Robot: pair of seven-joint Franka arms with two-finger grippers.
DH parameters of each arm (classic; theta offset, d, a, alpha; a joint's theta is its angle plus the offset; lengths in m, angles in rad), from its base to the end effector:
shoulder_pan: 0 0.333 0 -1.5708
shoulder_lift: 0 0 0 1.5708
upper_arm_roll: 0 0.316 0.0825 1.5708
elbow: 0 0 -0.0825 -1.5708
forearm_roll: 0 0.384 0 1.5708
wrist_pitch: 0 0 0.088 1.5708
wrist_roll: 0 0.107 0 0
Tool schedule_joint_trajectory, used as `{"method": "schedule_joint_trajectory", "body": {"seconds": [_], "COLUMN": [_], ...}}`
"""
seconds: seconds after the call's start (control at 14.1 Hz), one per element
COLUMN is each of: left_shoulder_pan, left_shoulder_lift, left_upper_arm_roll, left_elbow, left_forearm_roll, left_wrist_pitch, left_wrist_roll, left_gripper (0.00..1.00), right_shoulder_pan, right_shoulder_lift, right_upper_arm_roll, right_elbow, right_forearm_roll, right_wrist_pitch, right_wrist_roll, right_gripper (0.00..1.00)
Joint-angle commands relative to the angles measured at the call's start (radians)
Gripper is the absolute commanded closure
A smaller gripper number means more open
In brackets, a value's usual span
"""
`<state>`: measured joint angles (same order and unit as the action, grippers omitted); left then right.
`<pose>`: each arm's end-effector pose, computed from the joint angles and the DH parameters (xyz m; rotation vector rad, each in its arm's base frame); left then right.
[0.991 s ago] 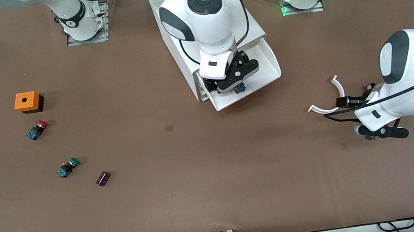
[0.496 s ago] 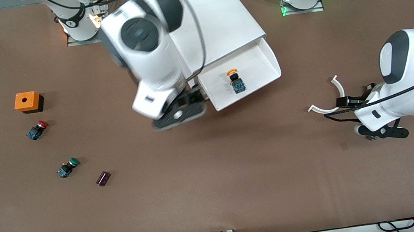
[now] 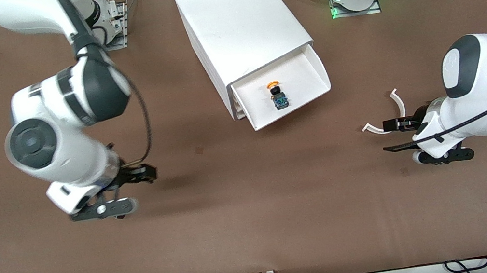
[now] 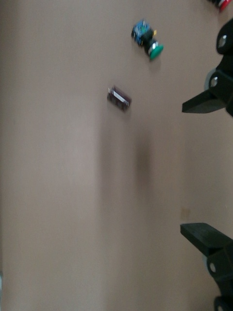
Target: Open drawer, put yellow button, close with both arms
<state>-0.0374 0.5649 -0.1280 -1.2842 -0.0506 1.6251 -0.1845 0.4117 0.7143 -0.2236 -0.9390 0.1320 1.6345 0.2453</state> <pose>0.6852 -0.1005 0.4086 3.0394 0.0602 -0.3620 0.7138 0.2099 0.4664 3.1265 -0.0203 -0.0033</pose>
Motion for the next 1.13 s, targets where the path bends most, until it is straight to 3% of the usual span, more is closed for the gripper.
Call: {"method": "schedule_joint_trajectory", "body": {"seconds": [0.0,0.21,0.42,0.57,0.64,0.85,1.06], "left_shoulder_pan": [-0.013,-0.021,-0.041,-0.042,-0.042,-0.048,-0.047], "left_shoulder_lift": [0.003,0.001,-0.02,-0.045,-0.052,-0.065,-0.112], "left_upper_arm_roll": [-0.056,-0.149,-0.208,-0.241,-0.254,-0.333,-0.357], "left_elbow": [-0.044,-0.093,-0.188,-0.266,-0.288,-0.32,-0.394], "left_forearm_roll": [-0.017,-0.014,-0.009,-0.009,-0.009,-0.002,-0.002], "left_wrist_pitch": [0.079,0.143,0.226,0.301,0.315,0.317,0.318], "left_wrist_roll": [-0.159,-0.396,-0.522,-0.539,-0.575,-0.722,-0.73], "left_gripper": [0.0,0.0,0.0,0.0,0.0,0.0,0.0], "right_shoulder_pan": [-0.071,-0.138,-0.191,-0.206,-0.23,-0.378,-0.43], "right_shoulder_lift": [-0.015,-0.042,-0.148,-0.246,-0.297,-0.4,-0.456], "right_upper_arm_roll": [0.02,0.018,0.026,0.026,0.041,0.164,0.168], "right_elbow": [-0.009,-0.047,-0.179,-0.301,-0.358,-0.438,-0.461], "right_forearm_roll": [0.0,0.003,-0.011,-0.067,-0.071,-0.08,-0.08], "right_wrist_pitch": [-0.019,-0.025,0.017,0.077,0.108,0.119,0.107], "right_wrist_roll": [-0.015,-0.021,-0.006,-0.006,-0.011,-0.017,-0.053], "right_gripper": [0.0,0.0,0.0,0.0,0.0,0.0,0.0]}}
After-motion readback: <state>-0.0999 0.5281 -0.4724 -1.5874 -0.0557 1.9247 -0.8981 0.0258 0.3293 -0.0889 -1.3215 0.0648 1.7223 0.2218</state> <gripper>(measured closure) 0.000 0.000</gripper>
